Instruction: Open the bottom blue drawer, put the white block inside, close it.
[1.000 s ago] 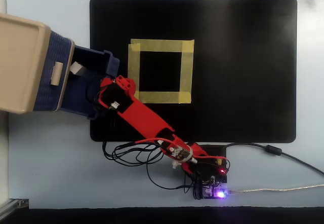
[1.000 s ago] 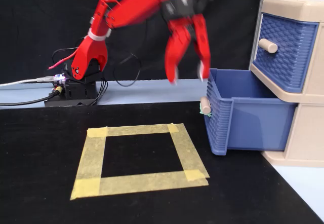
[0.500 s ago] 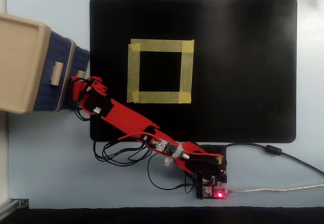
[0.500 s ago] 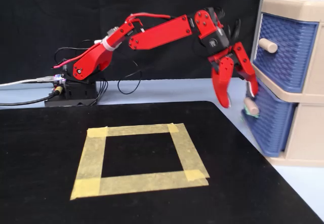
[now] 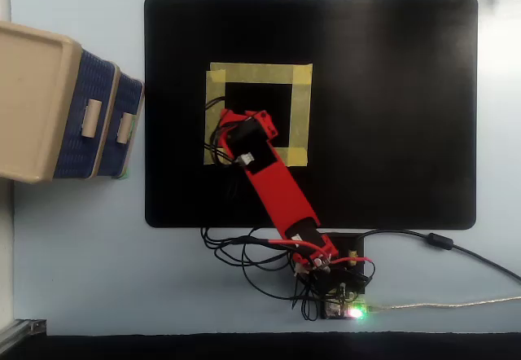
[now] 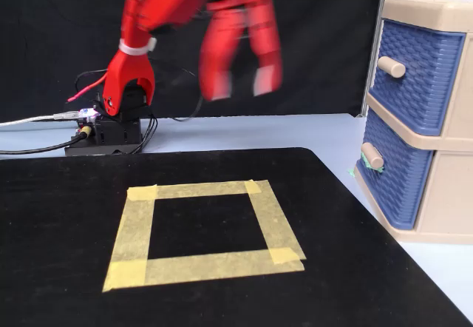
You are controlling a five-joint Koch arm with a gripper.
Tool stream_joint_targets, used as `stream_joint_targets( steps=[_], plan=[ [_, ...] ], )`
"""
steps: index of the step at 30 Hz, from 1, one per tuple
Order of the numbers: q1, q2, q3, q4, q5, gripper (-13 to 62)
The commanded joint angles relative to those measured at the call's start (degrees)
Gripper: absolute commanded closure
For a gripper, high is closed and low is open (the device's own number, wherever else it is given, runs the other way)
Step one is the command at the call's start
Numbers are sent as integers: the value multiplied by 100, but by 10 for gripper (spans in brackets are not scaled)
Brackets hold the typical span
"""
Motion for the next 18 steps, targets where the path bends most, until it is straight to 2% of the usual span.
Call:
stream_joint_targets(
  steps=[1, 5, 11, 16, 18],
  plan=[
    [439, 1134, 905, 352, 1477, 154],
    [1705, 2751, 3946, -308, 3067, 155],
    [2206, 4808, 7849, -1705, 3621, 152],
    [2426, 6100, 9703, -1969, 3595, 152],
    [2681, 6126, 9958, -1907, 3612, 152]
  ],
)
